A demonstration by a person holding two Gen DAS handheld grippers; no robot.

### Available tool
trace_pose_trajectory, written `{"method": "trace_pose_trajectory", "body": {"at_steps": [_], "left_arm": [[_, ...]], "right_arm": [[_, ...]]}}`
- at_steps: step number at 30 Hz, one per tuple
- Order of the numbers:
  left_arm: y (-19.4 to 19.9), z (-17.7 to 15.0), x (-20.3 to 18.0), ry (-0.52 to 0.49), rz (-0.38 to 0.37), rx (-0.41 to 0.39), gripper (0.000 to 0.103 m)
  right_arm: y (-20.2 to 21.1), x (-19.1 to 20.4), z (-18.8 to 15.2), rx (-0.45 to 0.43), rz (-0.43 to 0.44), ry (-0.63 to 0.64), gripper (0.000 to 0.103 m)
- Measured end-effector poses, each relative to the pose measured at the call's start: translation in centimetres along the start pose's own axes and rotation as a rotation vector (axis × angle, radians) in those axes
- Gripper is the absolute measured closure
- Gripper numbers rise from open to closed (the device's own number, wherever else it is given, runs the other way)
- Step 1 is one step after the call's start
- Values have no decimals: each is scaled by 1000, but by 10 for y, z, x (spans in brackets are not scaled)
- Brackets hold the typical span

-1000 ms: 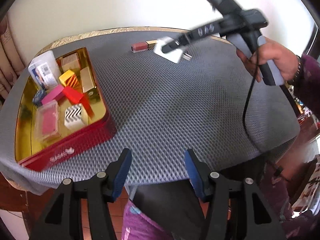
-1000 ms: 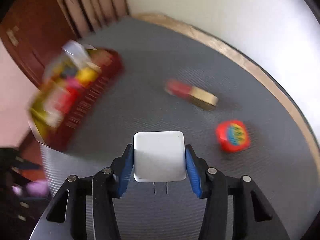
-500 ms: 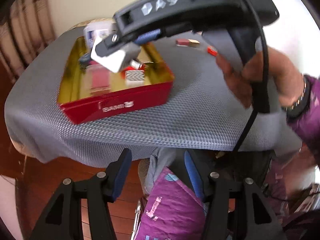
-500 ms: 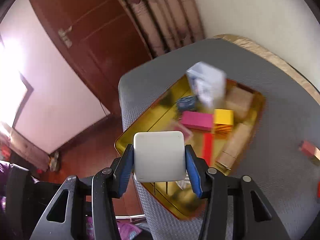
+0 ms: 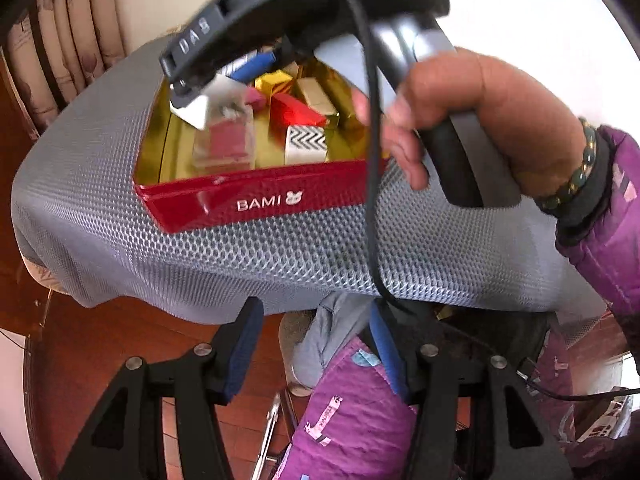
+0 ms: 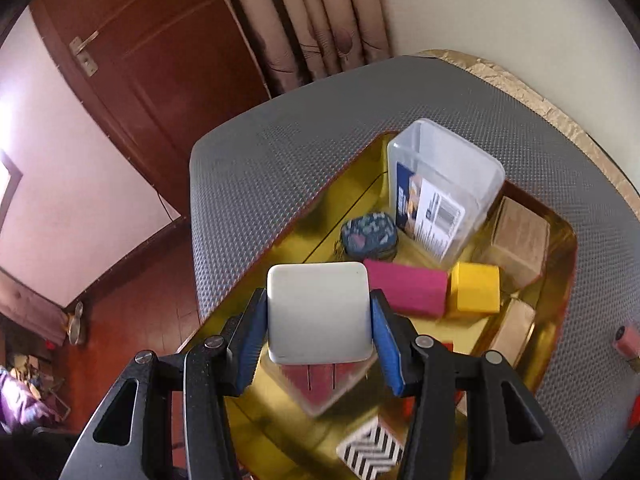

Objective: Organize rigid objects
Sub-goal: 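Carry the white charger into the tray and release it with the right gripper, then move the left gripper to the lipstick and grasp it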

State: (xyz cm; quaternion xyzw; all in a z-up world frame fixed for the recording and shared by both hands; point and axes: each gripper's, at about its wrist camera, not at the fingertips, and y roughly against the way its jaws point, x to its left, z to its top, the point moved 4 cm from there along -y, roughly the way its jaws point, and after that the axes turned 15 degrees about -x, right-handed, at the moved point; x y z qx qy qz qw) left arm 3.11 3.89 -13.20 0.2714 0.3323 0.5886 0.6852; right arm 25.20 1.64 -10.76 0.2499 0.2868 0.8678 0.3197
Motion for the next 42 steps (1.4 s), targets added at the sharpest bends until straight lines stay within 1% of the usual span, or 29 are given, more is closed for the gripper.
{"method": "trace_pose_trajectory", "body": {"at_steps": [2, 4, 6, 10, 12, 13, 14, 15, 16, 17, 19, 21, 22, 24, 25, 27, 28, 29, 30, 31, 32, 34, 35, 36, 37, 40, 42], "left_arm": [[-2, 0, 1, 3, 2, 7, 47], [-2, 1, 0, 5, 6, 6, 47], [-3, 0, 1, 1, 14, 5, 47], [-6, -3, -3, -6, 22, 11, 47], [-6, -3, -6, -16, 23, 12, 47], [-7, -4, -7, -22, 22, 12, 47], [-8, -5, -9, -28, 20, 12, 47], [-7, -5, -10, -36, 17, 10, 47], [-7, -6, -13, -46, 12, 9, 47], [-7, -6, -16, -55, 6, 8, 47], [-4, -7, -25, -83, -27, 2, 47], [1, -6, -35, -114, -68, -19, 47], [4, -4, -43, -139, -92, -32, 47], [5, 2, -58, -168, -123, -37, 47], [4, 8, -67, -185, -150, -35, 47], [1, 24, -81, -200, -187, -40, 47], [0, 38, -90, -225, -192, -60, 47], [-2, 53, -100, -262, -201, -83, 47], [-4, 67, -109, -299, -222, -99, 47], [-9, 82, -118, -334, -240, -108, 47], [-13, 93, -124, -358, -250, -114, 47], [-27, 123, -142, -447, -288, -132, 47], [-39, 138, -150, -501, -300, -135, 47], [-48, 147, -155, -535, -307, -130, 46], [-67, 162, -165, -603, -319, -113, 46], [-113, 191, -180, -732, -325, -79, 46], [-141, 213, -181, -766, -314, -84, 47]], "right_arm": [[-4, -2, 3, -6, -16, -3, 56], [-7, -4, 6, -13, 1, -33, 55], [-3, -6, 8, -41, 12, -65, 55], [41, -17, 17, -218, 30, -125, 54], [73, -25, 13, -295, -2, -132, 51], [91, -32, 5, -321, -51, -120, 45], [108, -41, -6, -340, -116, -110, 37], [122, -50, -18, -354, -170, -109, 33], [144, -68, -41, -366, -258, -119, 27], [156, -82, -57, -361, -326, -123, 24], [179, -121, -98, -302, -503, -134, 23], [203, -163, -141, -230, -641, -187, 23], [219, -188, -166, -192, -733, -218, 23], [240, -218, -198, -142, -837, -262, 23], [253, -235, -215, -121, -894, -294, 23], [270, -253, -233, -107, -968, -321, 23], [278, -261, -242, -117, -984, -337, 22], [283, -264, -245, -133, -988, -351, 16], [287, -267, -249, -145, -1002, -361, 15], [291, -269, -253, -159, -1011, -372, 13], [291, -269, -253, -172, -996, -384, 13], [294, -270, -253, -197, -982, -384, 13], [294, -268, -253, -207, -974, -380, 12], [295, -269, -254, -213, -966, -378, 11], [295, -268, -254, -220, -953, -377, 9], [301, -266, -258, -244, -922, -388, 8], [306, -267, -262, -261, -908, -409, 8]]}}
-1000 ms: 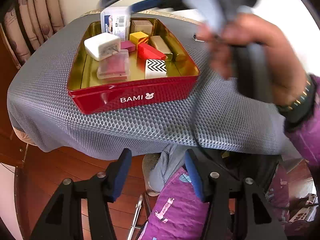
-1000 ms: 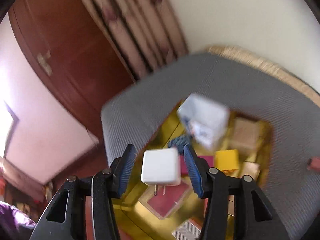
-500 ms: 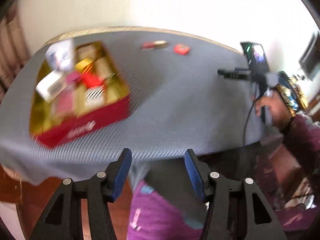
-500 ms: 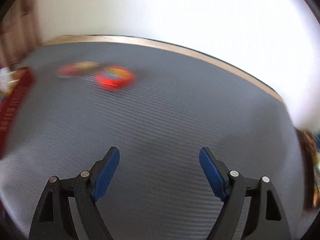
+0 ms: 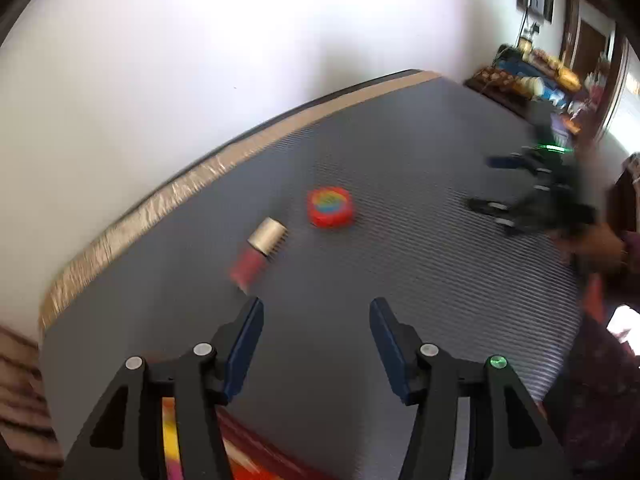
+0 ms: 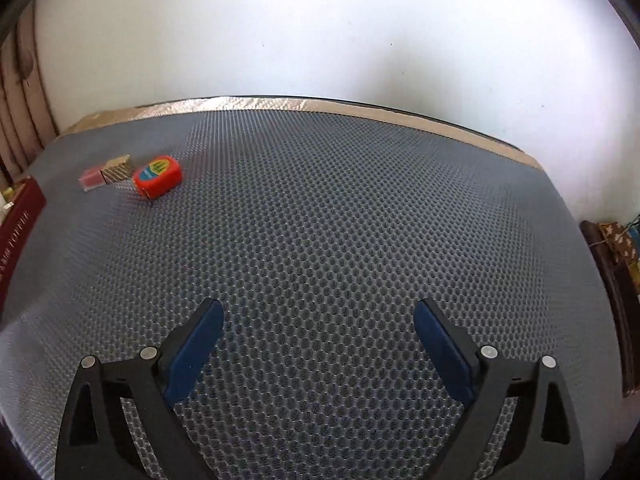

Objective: Organize rigid objects
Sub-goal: 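Move the left gripper to the lipstick and grasp it, then lift the lipstick with the left gripper toward the tray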

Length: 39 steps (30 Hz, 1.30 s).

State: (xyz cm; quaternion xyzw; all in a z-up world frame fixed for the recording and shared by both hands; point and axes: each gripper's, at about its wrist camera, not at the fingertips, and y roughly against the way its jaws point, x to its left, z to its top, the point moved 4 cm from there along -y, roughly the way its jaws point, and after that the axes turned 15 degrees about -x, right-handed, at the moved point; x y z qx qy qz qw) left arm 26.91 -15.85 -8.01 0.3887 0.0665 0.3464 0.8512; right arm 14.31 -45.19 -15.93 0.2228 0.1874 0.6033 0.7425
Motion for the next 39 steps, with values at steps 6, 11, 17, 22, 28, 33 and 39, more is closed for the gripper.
{"method": "trace_pose_trajectory", "body": {"at_steps": [6, 11, 17, 22, 28, 33, 39], "left_arm": [[-75, 15, 49, -14, -95, 80, 46], [-112, 2, 62, -29, -119, 151, 47], [-136, -3, 73, -15, -134, 162, 47], [-162, -18, 85, 35, -151, 241, 47], [-163, -24, 95, 163, -161, 253, 83], [-138, -31, 76, 187, -60, 223, 83], [-69, -49, 66, 500, -60, 124, 83]], "right_arm": [[8, -8, -1, -21, 20, -40, 6], [10, -9, -4, -15, 34, -44, 6], [11, -7, 0, -8, 47, -46, 6], [3, -3, 2, -4, 46, -49, 6], [1, -4, 2, 4, 45, -55, 6], [1, -5, 2, 5, 42, -61, 6], [-5, -3, 3, 12, 38, -64, 6]]}}
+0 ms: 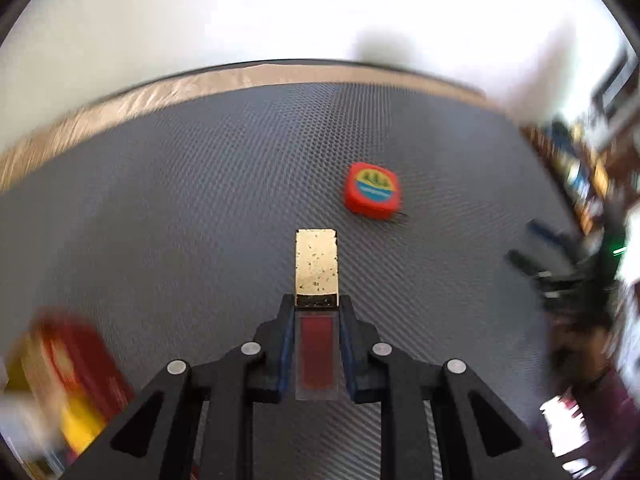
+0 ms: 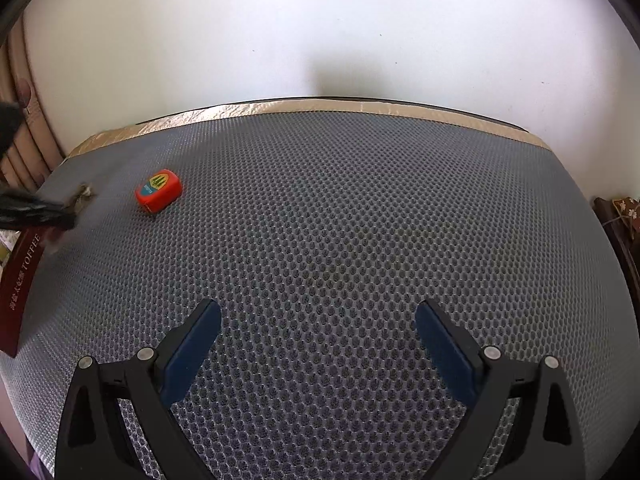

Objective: Organize rigid objects
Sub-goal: 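Lift the lipstick with the left gripper toward the tray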

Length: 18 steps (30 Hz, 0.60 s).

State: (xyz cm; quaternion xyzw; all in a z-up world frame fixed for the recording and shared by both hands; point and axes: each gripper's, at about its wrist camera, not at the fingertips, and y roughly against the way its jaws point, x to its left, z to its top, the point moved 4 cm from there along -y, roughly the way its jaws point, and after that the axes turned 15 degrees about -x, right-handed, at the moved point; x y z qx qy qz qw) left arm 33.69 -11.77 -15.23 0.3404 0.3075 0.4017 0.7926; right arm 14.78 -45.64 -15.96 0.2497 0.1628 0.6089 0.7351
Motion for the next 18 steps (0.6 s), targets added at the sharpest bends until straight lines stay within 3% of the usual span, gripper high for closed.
{"method": "trace_pose_trajectory", "body": {"at_steps": [3, 7, 13, 18], "left_arm": [[48, -26, 5, 130, -21, -52, 83], [115, -66, 22, 235, 72, -112, 83], [183, -113, 61, 282, 280, -136, 83], [193, -130, 74, 260, 334, -130, 83]], "right_arm": [[0, 0, 0, 2, -4, 0, 6], [0, 0, 0, 4, -7, 2, 6], [-7, 2, 0, 20, -18, 12, 6], [-11, 1, 0, 30, -35, 14, 6]]}}
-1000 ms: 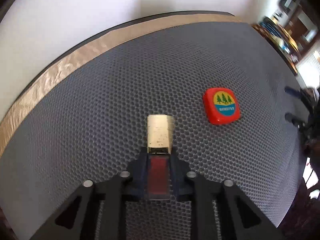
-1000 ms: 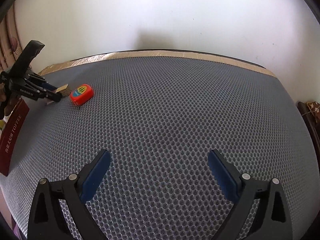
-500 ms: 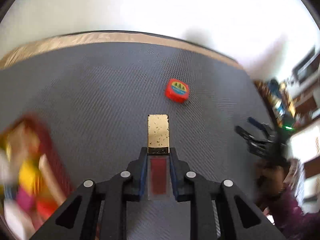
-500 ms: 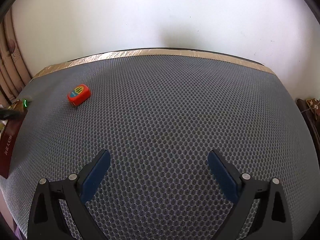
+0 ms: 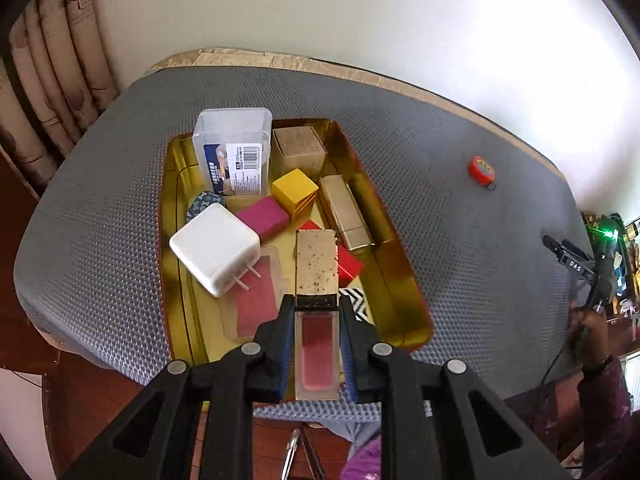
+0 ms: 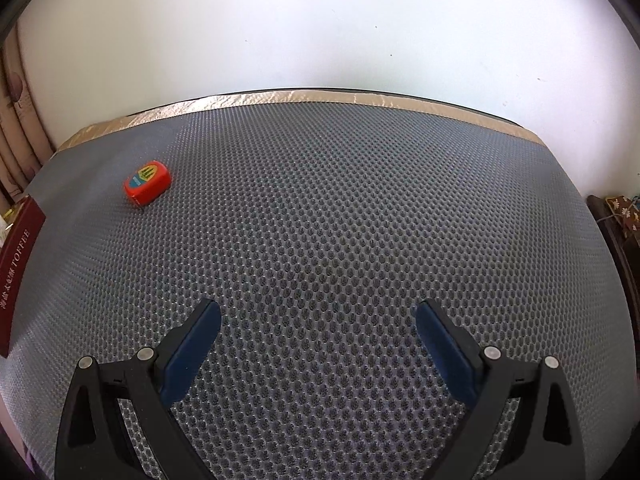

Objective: Organize rigid objects
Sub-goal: 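Lift the lipstick with the left gripper toward the tray, then release the lipstick in the tray while the right gripper grasps the red tape measure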

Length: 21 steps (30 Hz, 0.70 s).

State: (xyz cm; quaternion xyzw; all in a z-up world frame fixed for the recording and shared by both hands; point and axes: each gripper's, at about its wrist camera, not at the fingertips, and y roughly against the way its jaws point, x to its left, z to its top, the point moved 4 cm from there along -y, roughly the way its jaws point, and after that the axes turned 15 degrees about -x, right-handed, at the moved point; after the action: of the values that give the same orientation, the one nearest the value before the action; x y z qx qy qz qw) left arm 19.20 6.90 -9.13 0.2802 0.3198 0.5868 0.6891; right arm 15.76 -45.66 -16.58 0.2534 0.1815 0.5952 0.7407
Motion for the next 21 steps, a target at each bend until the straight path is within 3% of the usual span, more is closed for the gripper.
{"method": "trace_pose_trajectory", "body": {"at_steps": [6, 11, 21], "left_arm": [[-38, 18, -4, -14, 13, -3, 83], [-66, 22, 2, 32, 31, 28, 83], [-61, 18, 3, 59, 65, 1, 82]], "right_arm": [[-13, 4, 2, 21, -7, 9, 6], [-19, 5, 6, 26, -8, 11, 6], [-23, 6, 7, 27, -10, 10, 6]]}}
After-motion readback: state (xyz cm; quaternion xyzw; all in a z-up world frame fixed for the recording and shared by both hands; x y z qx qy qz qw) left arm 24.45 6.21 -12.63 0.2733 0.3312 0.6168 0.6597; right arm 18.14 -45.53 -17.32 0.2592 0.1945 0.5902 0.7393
